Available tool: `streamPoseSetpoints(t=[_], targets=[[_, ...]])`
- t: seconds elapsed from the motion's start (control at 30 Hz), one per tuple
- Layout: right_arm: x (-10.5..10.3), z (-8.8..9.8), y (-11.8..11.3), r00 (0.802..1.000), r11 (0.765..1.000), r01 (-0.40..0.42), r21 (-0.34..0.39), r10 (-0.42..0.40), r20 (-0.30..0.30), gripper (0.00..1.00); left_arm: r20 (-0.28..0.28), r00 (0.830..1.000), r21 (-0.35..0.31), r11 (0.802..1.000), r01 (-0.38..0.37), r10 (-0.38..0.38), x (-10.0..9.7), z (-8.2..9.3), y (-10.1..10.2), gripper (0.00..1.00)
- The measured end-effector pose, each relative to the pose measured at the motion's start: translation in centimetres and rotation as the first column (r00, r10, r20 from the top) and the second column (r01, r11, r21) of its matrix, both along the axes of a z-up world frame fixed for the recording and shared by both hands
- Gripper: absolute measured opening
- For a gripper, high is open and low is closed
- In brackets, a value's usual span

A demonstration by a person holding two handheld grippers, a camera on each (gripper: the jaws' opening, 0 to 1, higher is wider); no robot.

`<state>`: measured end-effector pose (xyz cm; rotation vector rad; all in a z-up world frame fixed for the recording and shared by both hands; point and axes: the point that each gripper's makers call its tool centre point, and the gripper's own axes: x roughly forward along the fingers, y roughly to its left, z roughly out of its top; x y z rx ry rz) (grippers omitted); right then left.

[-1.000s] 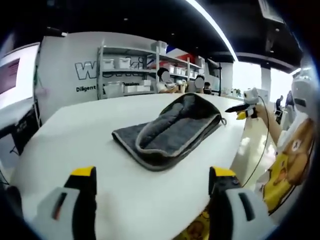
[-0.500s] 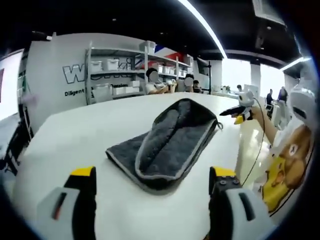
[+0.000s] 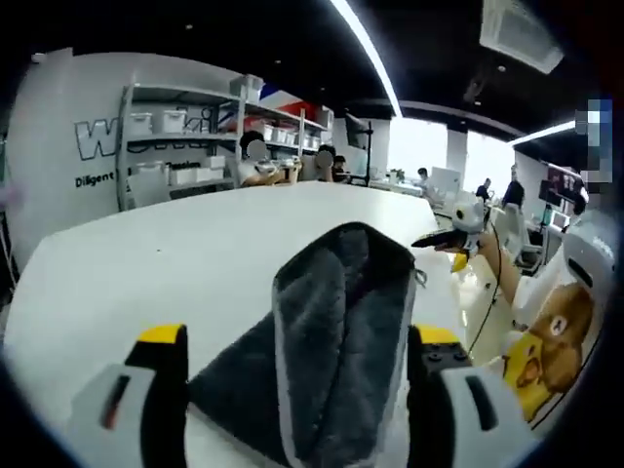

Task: Fold the towel on the table until its edges align and the towel forms a compact rectangular stack.

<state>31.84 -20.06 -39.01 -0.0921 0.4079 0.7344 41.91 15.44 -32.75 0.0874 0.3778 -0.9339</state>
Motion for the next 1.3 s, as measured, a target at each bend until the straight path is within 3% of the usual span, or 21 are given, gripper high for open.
streamPoseSetpoints(t=[0.13,0.37,0.57,0.9,1.1,1.17,1.3], targets=[[-0.1,-0.1,-0.4,1.0,1.0,0.005,0.001,-0.005,-0.002,0.99,-0.045,0.998,0.007,0.999,0.043,-0.042,2.0,-1.0,-1.6,0.98],[-0.1,-0.3,-1.0,1.0,1.0,0.018,-0.006,-0.019,-0.007,0.99,-0.123,0.984,-0.087,0.989,0.116,-0.126,4.9,-1.6,-4.4,0.95],[0.0,-0.3,-1.1,1.0,1.0,0.023,-0.004,-0.023,-0.006,0.99,-0.145,0.975,-0.058,0.986,0.159,-0.166,6.9,-2.7,-6.6,0.93],[0.0,-0.5,-1.4,1.0,1.0,0.024,-0.003,-0.024,-0.009,0.99,-0.153,0.951,-0.007,0.962,0.272,-0.27,8.4,-4.0,-10.6,0.84],[-0.1,-0.9,-1.6,1.0,1.0,0.024,0.002,-0.024,-0.015,0.99,-0.083,0.93,-0.012,0.934,0.357,-0.357,7.9,-2.7,-13.2,0.81],[-0.2,-0.9,-1.7,1.0,1.0,0.026,0.003,-0.026,-0.017,0.99,-0.067,0.919,-0.022,0.921,0.389,-0.389,7.5,-2.2,-14.1,0.77],[-0.3,-0.8,-1.8,1.0,1.0,0.027,0.007,-0.027,-0.012,0.99,-0.056,0.912,-0.004,0.914,0.406,-0.406,7.4,-2.1,-15.2,0.64]])
